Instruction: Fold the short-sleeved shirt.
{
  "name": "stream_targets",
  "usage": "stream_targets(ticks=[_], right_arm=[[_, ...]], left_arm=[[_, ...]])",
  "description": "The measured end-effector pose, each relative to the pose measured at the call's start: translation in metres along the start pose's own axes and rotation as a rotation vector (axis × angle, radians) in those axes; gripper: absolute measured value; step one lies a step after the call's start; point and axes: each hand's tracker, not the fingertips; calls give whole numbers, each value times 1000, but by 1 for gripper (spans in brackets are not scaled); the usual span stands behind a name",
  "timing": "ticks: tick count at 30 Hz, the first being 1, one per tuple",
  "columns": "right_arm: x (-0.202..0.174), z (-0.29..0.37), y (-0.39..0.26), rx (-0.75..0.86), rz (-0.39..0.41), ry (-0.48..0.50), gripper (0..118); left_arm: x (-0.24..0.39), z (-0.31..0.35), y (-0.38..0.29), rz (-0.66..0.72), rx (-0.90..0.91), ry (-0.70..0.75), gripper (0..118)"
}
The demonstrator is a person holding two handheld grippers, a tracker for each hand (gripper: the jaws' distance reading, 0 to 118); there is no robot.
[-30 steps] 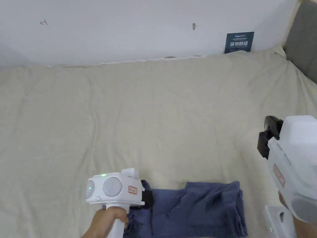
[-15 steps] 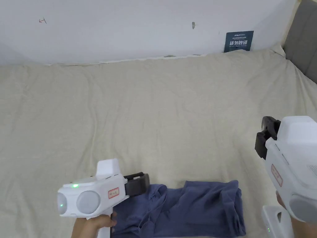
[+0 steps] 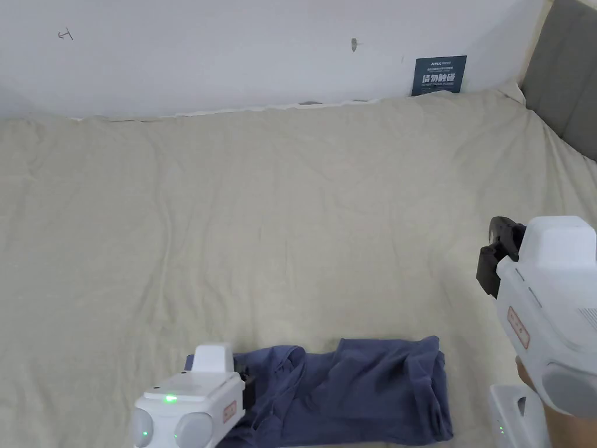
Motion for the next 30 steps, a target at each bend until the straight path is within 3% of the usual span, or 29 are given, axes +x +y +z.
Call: stream_targets(ticks=[7,11,19,23,25,26,28,30], right_arm=[[11,2,-2,-6,-3,-26,1],[13,4,-3,-10,-5,-34,1],[9,7,1,2,-3,-17,1],[4,5,3,3,-4,-8,1],[1,3,3,1,-3,-3,1],[-1,3,3,-1,-1,0,1],[-5,1,3,-4,3,7,1],[-8,-1,2,-11,1,20,1]], left_arm=[[56,-22,-25,-55,-83,-97,0],[62,-23,-25,-67,-66,-39,0],[17,24,13,111,13,-191,0],[-39,48,33,240,22,-305,7],[-67,53,38,294,11,-329,17],[-81,54,38,335,12,-347,29],[-106,53,38,404,-39,-413,79],[-126,48,34,456,-87,-431,91]])
